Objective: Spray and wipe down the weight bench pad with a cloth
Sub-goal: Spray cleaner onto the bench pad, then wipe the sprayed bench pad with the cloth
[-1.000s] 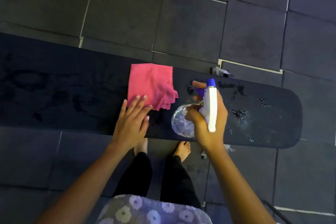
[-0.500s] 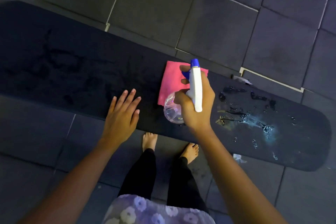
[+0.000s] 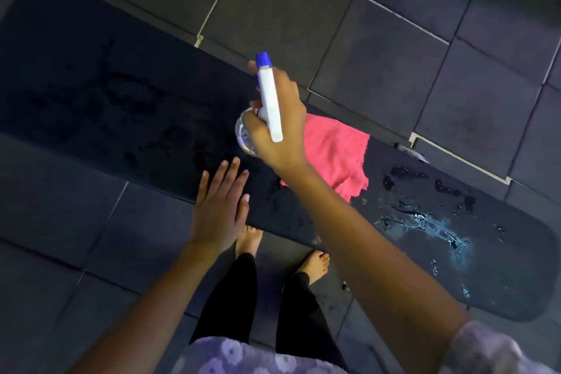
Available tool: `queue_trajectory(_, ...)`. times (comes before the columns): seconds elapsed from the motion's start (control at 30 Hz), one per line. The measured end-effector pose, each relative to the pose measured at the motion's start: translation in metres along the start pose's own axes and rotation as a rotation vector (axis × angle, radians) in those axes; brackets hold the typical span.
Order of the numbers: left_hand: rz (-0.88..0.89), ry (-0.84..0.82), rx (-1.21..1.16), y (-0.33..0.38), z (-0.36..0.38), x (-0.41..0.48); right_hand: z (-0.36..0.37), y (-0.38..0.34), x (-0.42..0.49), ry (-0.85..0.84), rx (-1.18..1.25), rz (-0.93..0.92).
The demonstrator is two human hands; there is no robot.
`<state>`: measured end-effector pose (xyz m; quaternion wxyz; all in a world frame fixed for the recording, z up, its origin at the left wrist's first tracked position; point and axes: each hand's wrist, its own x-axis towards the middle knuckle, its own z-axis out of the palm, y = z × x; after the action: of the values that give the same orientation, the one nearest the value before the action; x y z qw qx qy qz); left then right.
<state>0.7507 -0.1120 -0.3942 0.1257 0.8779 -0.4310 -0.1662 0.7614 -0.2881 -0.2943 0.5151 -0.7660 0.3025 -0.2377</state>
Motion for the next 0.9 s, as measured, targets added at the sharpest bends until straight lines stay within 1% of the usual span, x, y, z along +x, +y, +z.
queue_trajectory(0.1,0.024,0.028,-0.011,-0.002,0.002,0.000,0.000,0.003,-0.003,-0.026,-0.015,-0.046)
queue_trajectory(0.17,0.051,0.060,-0.028,-0.004,0.003,0.000,-0.004,0.005,-0.006,-0.047,-0.001,-0.037)
queue_trajectory(0.27,0.117,0.104,-0.057,-0.006,0.005,0.000,-0.016,0.023,-0.018,-0.150,-0.020,0.018)
queue_trajectory(0.33,0.164,0.118,-0.080,-0.003,0.008,-0.001,-0.031,0.041,-0.034,-0.232,-0.085,0.030)
queue_trajectory(0.4,0.175,0.108,-0.092,0.001,0.010,-0.002,-0.048,0.061,-0.051,-0.282,-0.221,0.044)
queue_trajectory(0.43,0.170,0.098,-0.096,0.004,0.010,-0.002,-0.056,0.072,-0.059,-0.297,-0.339,0.044)
queue_trajectory(0.53,0.177,0.104,-0.132,0.015,0.011,-0.002,-0.074,0.107,-0.081,-0.355,-0.795,0.043)
queue_trajectory(0.57,0.191,0.111,-0.150,0.019,0.012,-0.002,-0.078,0.117,-0.087,-0.382,-0.887,0.046)
queue_trajectory(0.67,0.221,0.070,-0.155,0.032,0.016,-0.002,-0.087,0.137,-0.099,-0.419,-0.995,0.011)
queue_trajectory(0.77,0.181,0.039,-0.136,0.040,0.019,-0.001,-0.088,0.139,-0.097,-0.431,-1.020,-0.007)
queue_trajectory(0.9,0.180,0.024,-0.097,0.042,0.026,-0.002,-0.090,0.129,-0.096,-0.363,-1.031,-0.029)
